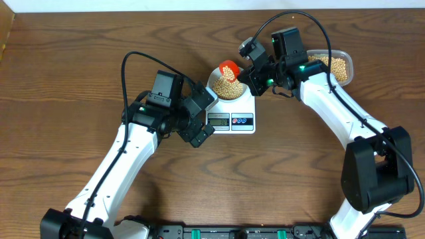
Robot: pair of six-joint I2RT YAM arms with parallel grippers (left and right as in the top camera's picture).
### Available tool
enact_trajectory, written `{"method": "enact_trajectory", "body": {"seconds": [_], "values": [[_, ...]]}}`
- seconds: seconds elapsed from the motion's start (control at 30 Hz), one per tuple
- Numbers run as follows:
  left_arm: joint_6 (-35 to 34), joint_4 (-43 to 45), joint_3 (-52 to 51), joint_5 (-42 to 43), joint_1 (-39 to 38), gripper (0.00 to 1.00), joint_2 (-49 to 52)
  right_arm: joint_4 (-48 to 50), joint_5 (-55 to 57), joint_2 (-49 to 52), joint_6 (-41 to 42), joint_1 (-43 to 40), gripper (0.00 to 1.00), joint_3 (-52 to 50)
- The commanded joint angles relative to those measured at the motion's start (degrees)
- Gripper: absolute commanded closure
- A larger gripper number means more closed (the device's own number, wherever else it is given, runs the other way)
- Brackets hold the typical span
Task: Scoop item into bowl and weigh 50g on scale
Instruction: 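Keep tilting the scoop over the bowl to add more soybeans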
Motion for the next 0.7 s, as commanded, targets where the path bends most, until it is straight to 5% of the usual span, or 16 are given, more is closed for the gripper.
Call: {"method": "enact_trajectory", "body": {"seconds": [0.0, 0.67], "values": [[0.96, -0.15, 1.29, -0.11, -0.07, 0.02, -0.76, 0.22, -0.37, -1.55, -1.18, 0.13, 0.99, 0.9], [0.94, -0.15, 1.29, -0.11, -0.07, 0.02, -0.76, 0.44, -0.35, -1.53, -4.81, 0.13, 0.99, 0.9]]}}
